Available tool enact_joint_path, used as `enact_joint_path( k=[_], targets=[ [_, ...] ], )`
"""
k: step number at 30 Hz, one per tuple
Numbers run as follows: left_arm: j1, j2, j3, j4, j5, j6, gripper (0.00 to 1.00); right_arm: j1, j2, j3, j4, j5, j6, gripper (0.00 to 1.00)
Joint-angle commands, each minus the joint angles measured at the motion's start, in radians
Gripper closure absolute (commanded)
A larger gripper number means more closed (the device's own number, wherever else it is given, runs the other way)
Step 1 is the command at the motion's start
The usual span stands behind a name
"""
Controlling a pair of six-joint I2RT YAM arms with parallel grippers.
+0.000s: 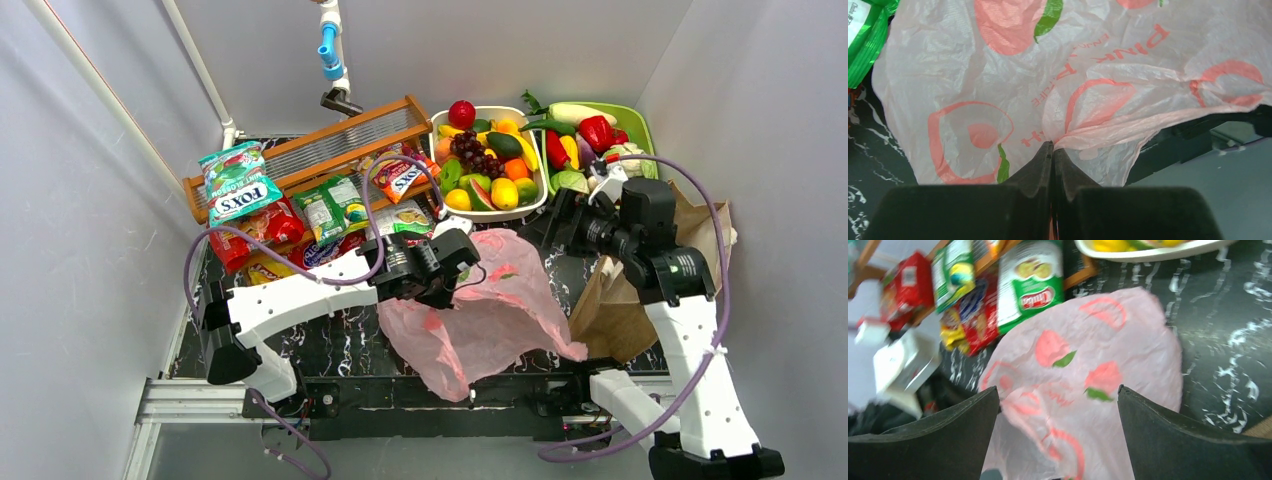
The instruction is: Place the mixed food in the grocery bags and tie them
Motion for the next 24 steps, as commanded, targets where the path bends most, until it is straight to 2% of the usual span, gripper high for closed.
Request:
enact_joint_path(
  k=[1,6,11,17,24],
  targets=[
    [0.033,0.025,0.076,0.004,0.050,-0.037,1.00,0.016,-0.093,-0.008,-0.009,-0.243,-0.093,0.05],
    [0.063,0.062,0.137,-0.020,0.074,-0.026,1.00,0.055,-0.182,-0.065,-0.029,-0.277,-0.141,0.05],
    [0.076,0.043,0.151,-0.016,0.094,-0.011,1.00,0.105,-0.196,-0.144,-0.040,-0.324,-0.172,0.05],
    [0.078,0.000,0.127,0.010,0.132,0.015,1.00,0.166,-0.156,-0.162,-0.040,-0.204,-0.214,0.02],
    [0.078,-0.034,0.112,0.010,0.147,0.036,1.00,0.406,-0.078,-0.130,-0.086,0.147,-0.271,0.02]
  ],
)
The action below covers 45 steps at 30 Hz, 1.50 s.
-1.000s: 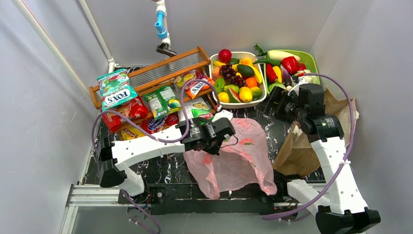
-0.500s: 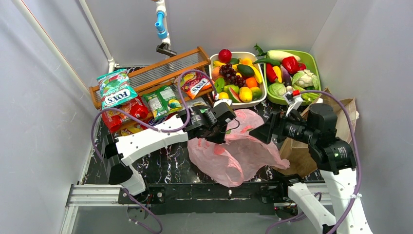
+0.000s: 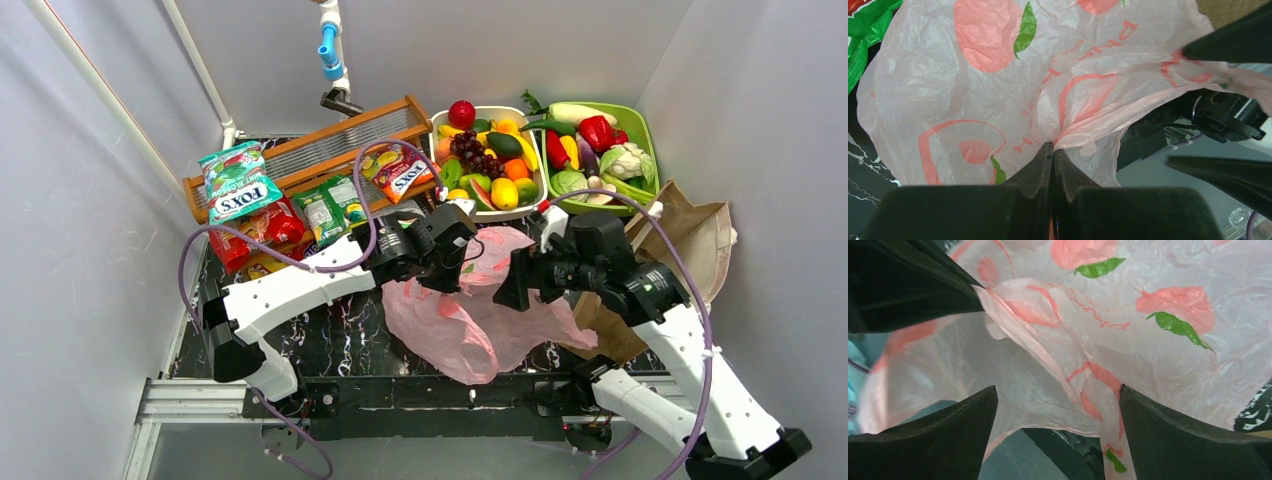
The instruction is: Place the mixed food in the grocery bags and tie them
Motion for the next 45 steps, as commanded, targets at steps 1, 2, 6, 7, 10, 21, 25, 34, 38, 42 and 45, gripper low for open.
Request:
enact_joint_path(
  k=[1,2,6,7,10,21,25,34,38,42,45],
  targets=[
    [0.003,-0.070,-0.008,-0.011,0.021,0.024,1.00,0.126,0.024,0.038,-0.013,0.250,-0.059,0.02],
    [0.003,-0.075,-0.011,-0.013,0.021,0.026,1.00,0.141,0.026,0.038,-0.014,0.273,-0.065,0.02],
    [0.003,-0.093,-0.026,-0.015,0.022,0.032,1.00,0.165,0.045,0.033,-0.014,0.301,-0.075,0.08],
    [0.003,-0.098,-0.027,-0.015,0.022,0.035,1.00,0.171,0.053,0.032,-0.015,0.308,-0.075,0.13],
    [0.003,-0.115,-0.040,-0.006,0.035,0.047,1.00,0.196,0.070,0.032,-0.015,0.351,-0.074,0.31],
    [0.001,-0.260,-0.197,0.140,0.162,0.143,0.41,0.308,0.088,0.129,-0.007,0.327,-0.094,0.88],
    [0.001,-0.279,-0.205,0.149,0.160,0.183,0.28,0.353,0.107,0.150,-0.023,0.338,-0.088,0.89],
    [-0.077,-0.225,-0.198,0.234,0.237,0.284,0.15,0.389,0.115,0.142,-0.024,0.359,-0.060,0.91],
    [-0.112,-0.193,-0.196,0.218,0.179,0.318,0.14,0.391,0.116,0.154,-0.033,0.373,-0.058,0.91],
    [-0.151,-0.157,-0.191,0.195,0.027,0.337,0.17,0.391,0.117,0.164,-0.043,0.377,-0.059,0.91],
    [-0.185,-0.122,-0.183,0.183,-0.093,0.353,0.21,0.391,0.117,0.161,-0.048,0.372,-0.057,0.92]
  ],
)
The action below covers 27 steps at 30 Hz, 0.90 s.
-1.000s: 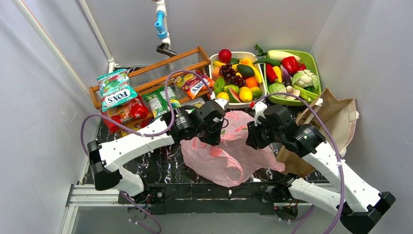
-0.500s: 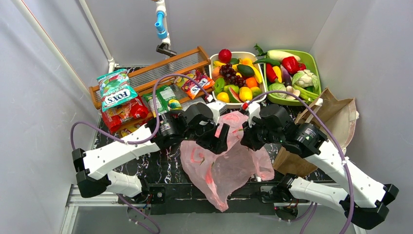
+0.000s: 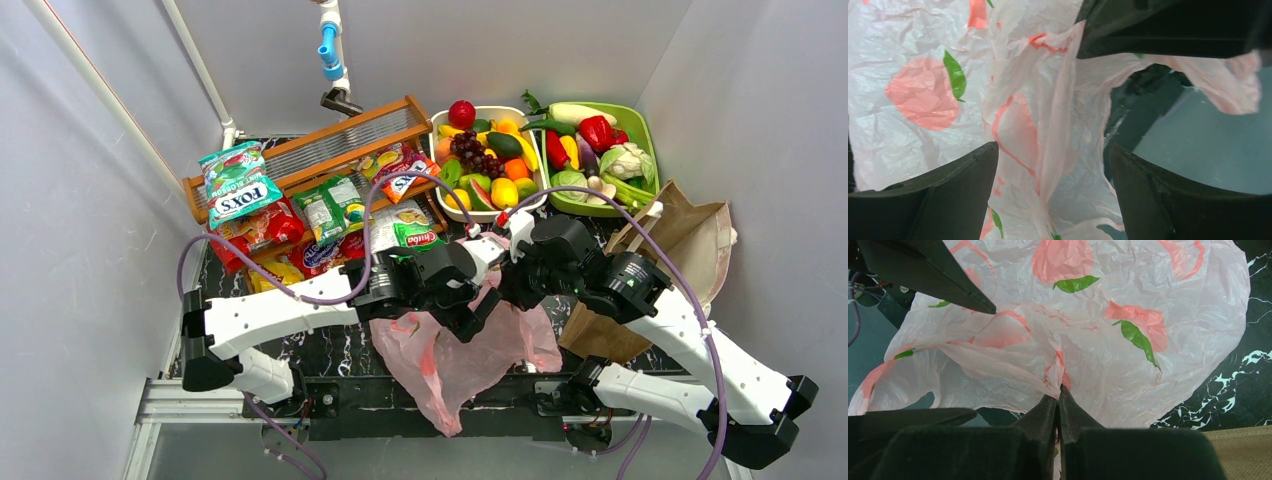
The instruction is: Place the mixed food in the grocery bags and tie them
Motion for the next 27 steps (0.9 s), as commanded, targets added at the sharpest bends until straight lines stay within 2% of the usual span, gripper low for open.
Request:
enact_joint_path(
  k=[1,8,9,13,14,18,23,27],
  targets=[
    [-0.042,0.041,0.020,-0.040,-0.206,0.048,0.22,0.009,-0.004,0.039,-0.002,0.010,0.009,0.92],
    [-0.043,0.103,0.001,-0.016,-0.293,0.040,0.45,0.009,-0.030,0.038,-0.013,0.006,0.015,0.93],
    [-0.043,0.101,-0.007,-0.013,-0.302,0.038,0.52,0.009,-0.033,0.039,-0.013,0.005,0.016,0.93],
    [-0.043,0.080,-0.031,-0.005,-0.306,0.027,0.97,0.009,-0.041,0.037,-0.010,-0.007,0.015,0.94],
    [-0.043,0.072,-0.035,-0.006,-0.299,0.022,1.00,0.009,-0.041,0.036,-0.005,-0.012,0.016,0.94],
    [-0.043,0.032,-0.037,-0.019,-0.264,-0.002,1.00,0.009,-0.028,0.038,0.010,-0.015,0.015,0.94],
    [-0.043,0.017,0.054,-0.141,-0.256,-0.085,1.00,0.009,0.014,0.061,0.024,-0.025,0.004,0.94],
    [-0.042,-0.031,0.043,-0.141,-0.206,-0.110,0.98,0.009,0.038,0.079,0.043,-0.046,-0.003,0.94]
  ],
)
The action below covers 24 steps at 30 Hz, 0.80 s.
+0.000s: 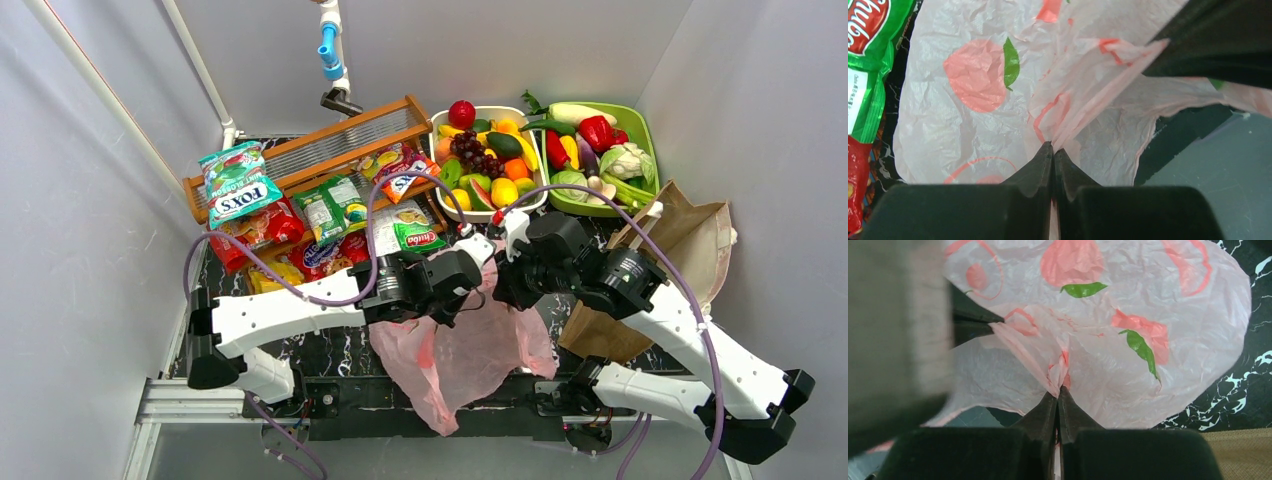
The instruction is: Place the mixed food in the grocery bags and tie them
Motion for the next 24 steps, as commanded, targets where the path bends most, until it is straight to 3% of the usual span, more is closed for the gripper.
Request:
enact_joint_path(
  k=[1,8,10,15,24],
  targets=[
    [-0.005,-0.099,0.017,-0.067,0.045,-0.042,0.97,0.002,0.017,0.057,0.076,-0.027,-0.019,0.94],
    [0.018,-0.059,0.030,-0.148,-0.012,-0.092,1.00,0.002,0.020,0.050,0.079,0.001,-0.008,0.90],
    [0.035,-0.049,0.025,-0.156,-0.012,-0.112,1.00,0.002,0.019,0.048,0.064,0.018,-0.005,0.79],
    [0.094,-0.061,-0.006,-0.148,0.029,-0.148,1.00,0.002,-0.005,0.052,0.033,0.061,0.012,0.37],
    [0.153,-0.099,-0.094,-0.137,0.045,-0.144,1.00,0.001,-0.097,0.083,0.033,0.145,0.063,0.12]
  ],
)
